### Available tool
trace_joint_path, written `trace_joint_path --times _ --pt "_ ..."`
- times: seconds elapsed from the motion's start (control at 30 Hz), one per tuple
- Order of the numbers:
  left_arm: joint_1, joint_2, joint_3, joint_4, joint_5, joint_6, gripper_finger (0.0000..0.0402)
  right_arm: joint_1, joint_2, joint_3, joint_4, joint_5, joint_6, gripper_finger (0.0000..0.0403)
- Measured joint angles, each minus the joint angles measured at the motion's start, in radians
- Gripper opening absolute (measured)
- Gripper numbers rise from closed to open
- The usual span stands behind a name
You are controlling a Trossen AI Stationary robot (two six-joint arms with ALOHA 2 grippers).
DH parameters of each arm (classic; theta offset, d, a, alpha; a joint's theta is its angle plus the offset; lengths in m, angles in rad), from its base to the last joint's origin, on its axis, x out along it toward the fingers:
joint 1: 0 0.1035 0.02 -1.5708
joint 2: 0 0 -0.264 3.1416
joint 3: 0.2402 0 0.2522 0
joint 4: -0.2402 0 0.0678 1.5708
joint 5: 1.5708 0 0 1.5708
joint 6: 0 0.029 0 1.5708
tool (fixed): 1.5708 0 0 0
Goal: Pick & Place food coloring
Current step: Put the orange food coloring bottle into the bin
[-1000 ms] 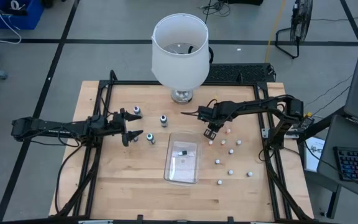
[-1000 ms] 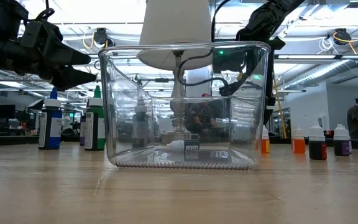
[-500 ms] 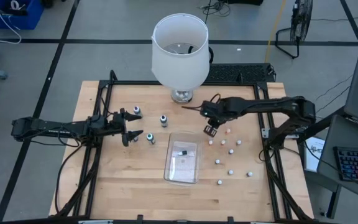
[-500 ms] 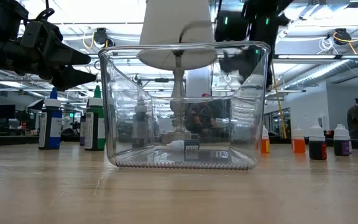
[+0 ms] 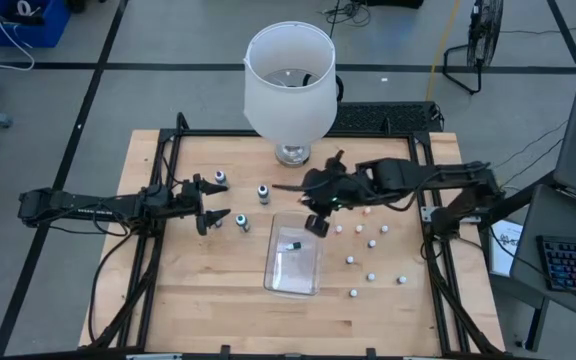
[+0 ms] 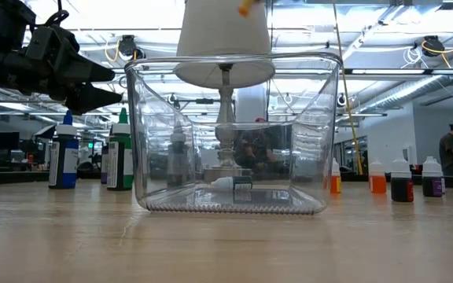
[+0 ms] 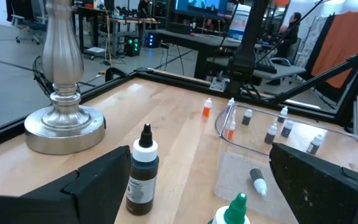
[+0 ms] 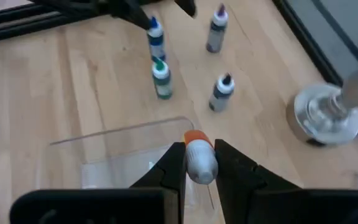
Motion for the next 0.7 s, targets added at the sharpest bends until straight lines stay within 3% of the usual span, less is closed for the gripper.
trace_joint_path --times 0.2,0.47,0.7 --pt "0.000 0.000 0.000 0.000 0.000 0.000 0.0379 0.026 0.224 0.282 -0.179 -0.007 -0.029 0.0049" --pt "0.000 0.000 0.000 0.000 0.000 0.000 0.0379 0.031 0.414 0.299 -0.208 -0.201 -0.072 0.0049" --pt "0.000 0.000 0.000 0.000 0.000 0.000 0.0379 0.069 0.524 0.263 -0.170 -0.244 -0.128 0.0049"
